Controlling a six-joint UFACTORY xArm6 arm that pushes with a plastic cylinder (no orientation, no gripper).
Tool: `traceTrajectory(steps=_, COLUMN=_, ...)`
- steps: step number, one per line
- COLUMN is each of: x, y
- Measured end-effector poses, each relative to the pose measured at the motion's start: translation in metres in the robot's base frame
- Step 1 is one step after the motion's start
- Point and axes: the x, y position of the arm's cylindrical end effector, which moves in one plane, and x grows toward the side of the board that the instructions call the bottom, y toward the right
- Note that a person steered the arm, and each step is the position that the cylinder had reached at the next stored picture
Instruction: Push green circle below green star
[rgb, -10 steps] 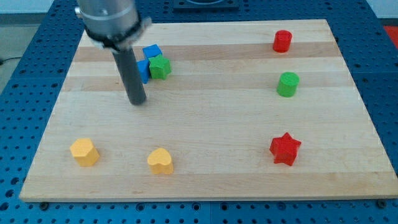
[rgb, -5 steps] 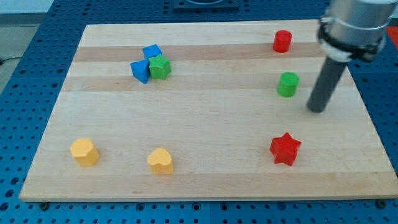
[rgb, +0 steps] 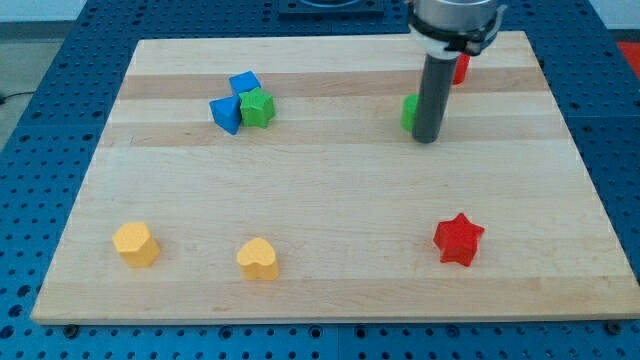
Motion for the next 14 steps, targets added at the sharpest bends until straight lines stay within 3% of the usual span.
traceTrajectory(steps=1, x=-0.019, y=0.018)
traceTrajectory(steps=2, x=-0.041, y=-0.010)
traceTrajectory(steps=3, x=-0.040, y=-0.074)
traceTrajectory(steps=5, x=0.019, y=-0.109)
traceTrajectory(steps=7, x=-0.002, y=-0.195)
traceTrajectory(steps=8, x=0.012, y=-0.206)
traceTrajectory(steps=9, x=0.057, y=-0.209)
traceTrajectory(steps=10, x=0.069, y=-0.264)
traceTrajectory(steps=13, x=0.003, y=-0.241)
traceTrajectory(steps=14, x=0.006, y=-0.241)
